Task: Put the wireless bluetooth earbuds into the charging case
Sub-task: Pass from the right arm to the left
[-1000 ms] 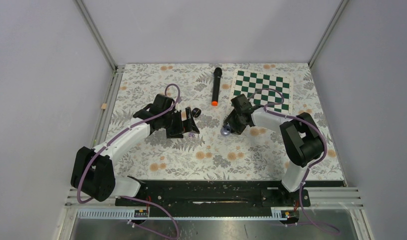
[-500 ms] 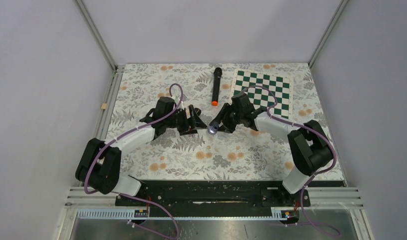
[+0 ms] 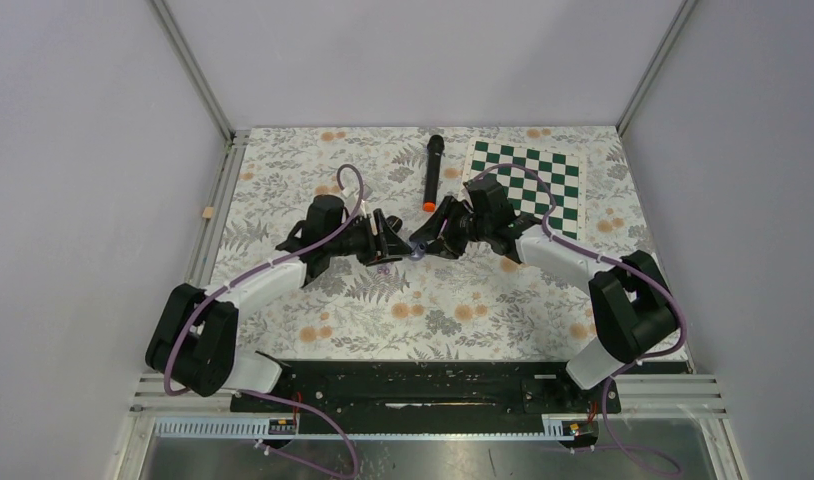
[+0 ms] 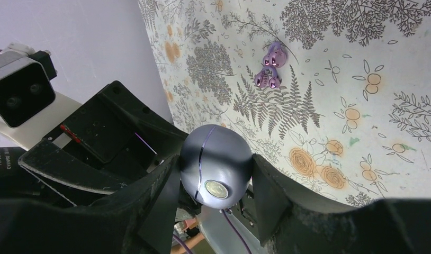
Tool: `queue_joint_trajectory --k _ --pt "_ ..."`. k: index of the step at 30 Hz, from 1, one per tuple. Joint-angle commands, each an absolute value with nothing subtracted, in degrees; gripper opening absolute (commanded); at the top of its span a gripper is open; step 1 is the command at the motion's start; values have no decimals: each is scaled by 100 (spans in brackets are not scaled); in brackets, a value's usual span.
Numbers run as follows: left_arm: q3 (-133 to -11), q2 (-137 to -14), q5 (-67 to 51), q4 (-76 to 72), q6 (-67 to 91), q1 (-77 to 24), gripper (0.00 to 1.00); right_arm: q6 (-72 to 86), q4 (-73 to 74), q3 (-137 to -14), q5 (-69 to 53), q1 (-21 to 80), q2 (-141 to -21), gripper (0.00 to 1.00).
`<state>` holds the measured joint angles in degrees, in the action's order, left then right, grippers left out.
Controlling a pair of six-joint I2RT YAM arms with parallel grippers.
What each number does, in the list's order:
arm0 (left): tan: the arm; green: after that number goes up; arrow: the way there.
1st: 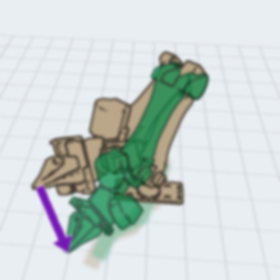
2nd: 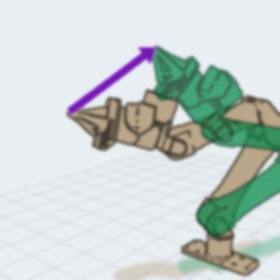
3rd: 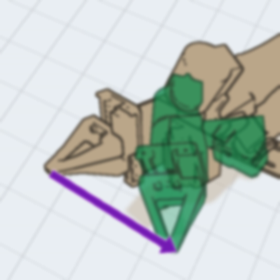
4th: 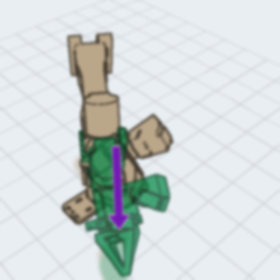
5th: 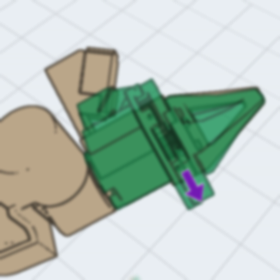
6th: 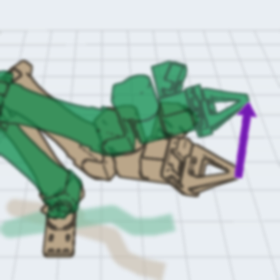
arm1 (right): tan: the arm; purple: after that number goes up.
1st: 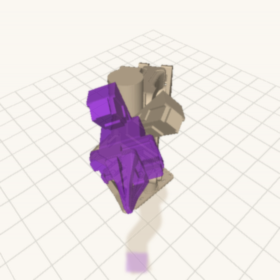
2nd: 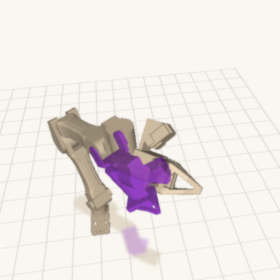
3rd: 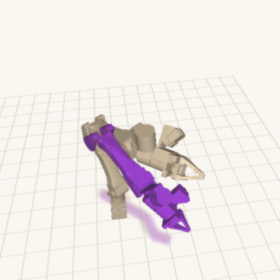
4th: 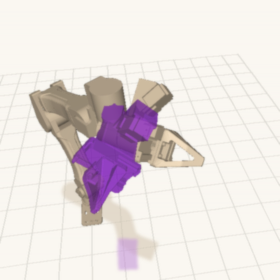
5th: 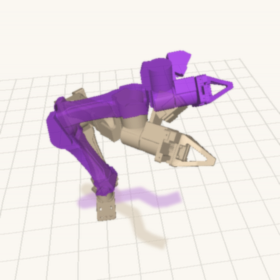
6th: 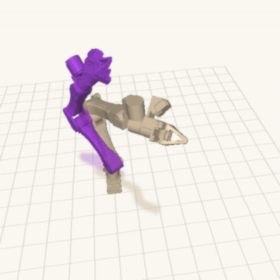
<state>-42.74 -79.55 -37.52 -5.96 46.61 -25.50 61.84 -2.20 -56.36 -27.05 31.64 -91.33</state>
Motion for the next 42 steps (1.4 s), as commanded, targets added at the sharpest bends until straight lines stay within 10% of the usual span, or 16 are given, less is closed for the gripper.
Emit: queue_joint_trajectory --k 1,21,28,33,42 --pt "-4148 -7591 -3810 -1146 4796 -2579 54 6207 -257 -5820 -2823 3217 -8803 25" --pt "-4142 -7813 -4039 -1629 5251 -2580 42 6473 -644 -5660 -3182 3258 -8728 25" --pt "-4148 -7800 -4021 -1709 5371 -2584 0 6433 -632 -5563 -3190 3260 -8726 26" --pt "-4059 -7654 -4186 -1926 5509 -2576 0 6485 -929 -5209 -3047 3173 -8461 74" --pt "-4274 -7388 -4924 -2051 5852 -2453 0 7347 -3724 -4085 -3654 2317 -7805 82"
